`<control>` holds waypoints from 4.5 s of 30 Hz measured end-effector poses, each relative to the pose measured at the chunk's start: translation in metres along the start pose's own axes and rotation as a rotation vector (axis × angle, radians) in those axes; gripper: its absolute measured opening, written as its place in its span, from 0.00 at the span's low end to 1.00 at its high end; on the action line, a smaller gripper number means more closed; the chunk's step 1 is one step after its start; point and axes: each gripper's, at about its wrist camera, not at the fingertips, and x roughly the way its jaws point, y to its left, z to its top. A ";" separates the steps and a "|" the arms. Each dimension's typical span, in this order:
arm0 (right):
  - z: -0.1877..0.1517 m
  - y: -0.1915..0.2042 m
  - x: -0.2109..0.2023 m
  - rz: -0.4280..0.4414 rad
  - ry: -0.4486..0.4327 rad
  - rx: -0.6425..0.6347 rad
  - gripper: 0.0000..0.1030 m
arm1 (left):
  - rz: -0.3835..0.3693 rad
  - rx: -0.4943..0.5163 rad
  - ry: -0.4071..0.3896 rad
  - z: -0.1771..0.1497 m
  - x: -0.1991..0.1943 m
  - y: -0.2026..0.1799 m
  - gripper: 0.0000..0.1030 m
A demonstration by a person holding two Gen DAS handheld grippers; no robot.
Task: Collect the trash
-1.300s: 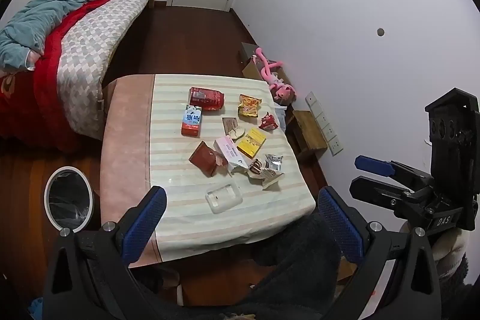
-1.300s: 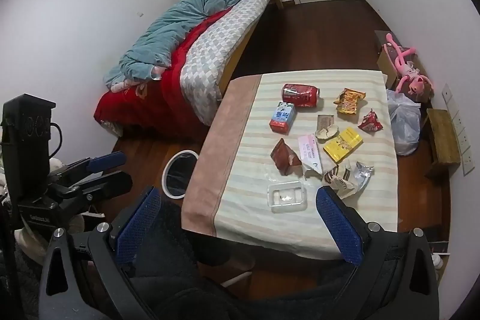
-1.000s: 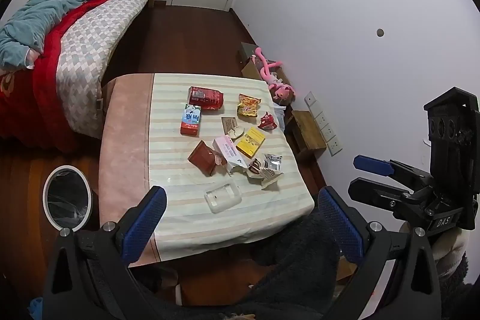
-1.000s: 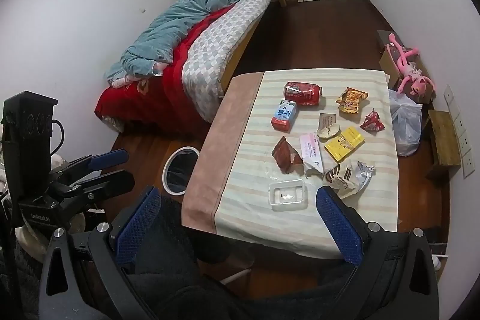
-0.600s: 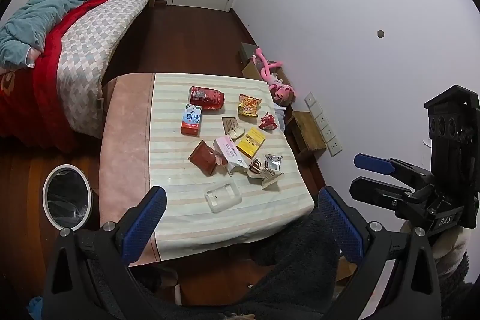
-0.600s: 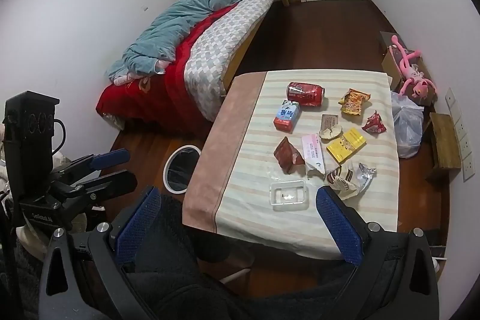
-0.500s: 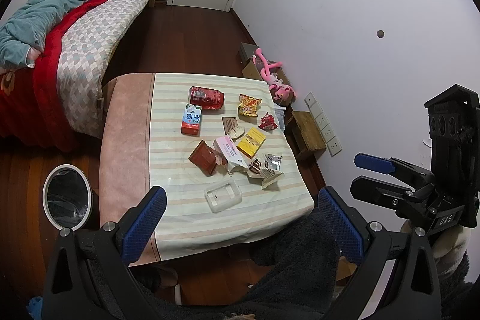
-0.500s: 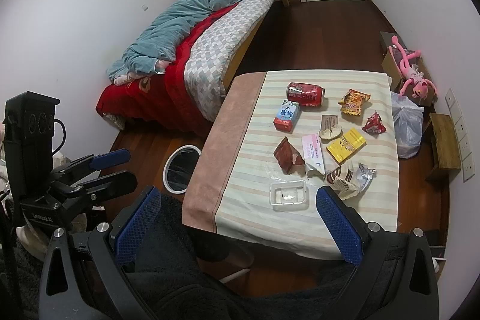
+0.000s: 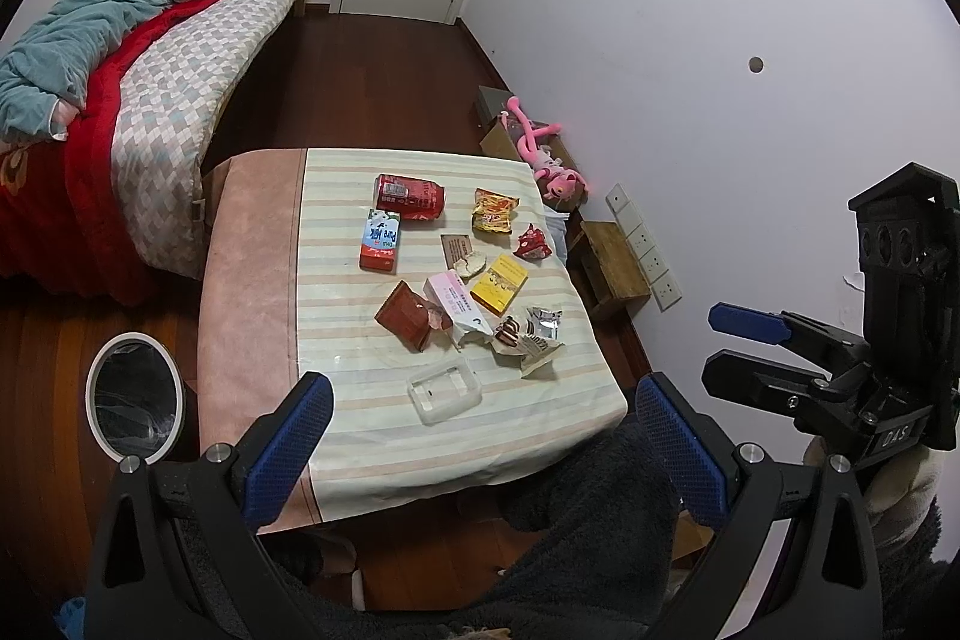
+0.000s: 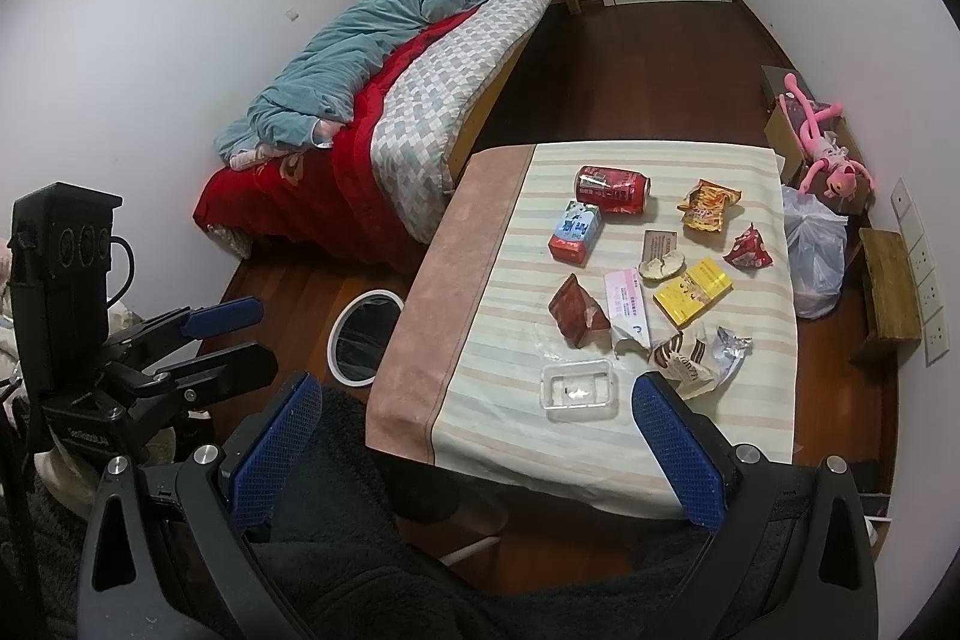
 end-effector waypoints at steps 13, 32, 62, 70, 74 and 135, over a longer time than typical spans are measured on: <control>-0.001 0.001 -0.001 -0.003 -0.003 -0.008 1.00 | -0.004 0.000 0.001 0.003 -0.001 -0.004 1.00; -0.003 0.002 -0.005 -0.004 -0.004 -0.011 1.00 | -0.006 0.004 -0.003 0.004 -0.004 -0.008 1.00; -0.006 -0.005 -0.016 -0.034 -0.061 0.017 1.00 | 0.088 0.013 -0.036 0.003 0.005 -0.013 1.00; -0.033 -0.093 0.041 -0.178 -0.144 0.378 0.99 | 0.389 0.025 -0.013 0.003 0.113 0.024 1.00; -0.047 -0.140 0.092 -0.239 -0.122 0.508 0.84 | 0.429 0.021 0.084 -0.003 0.176 0.054 1.00; 0.007 -0.031 0.181 -0.053 -0.136 0.263 0.39 | 0.404 0.046 -0.145 0.047 0.113 0.128 0.32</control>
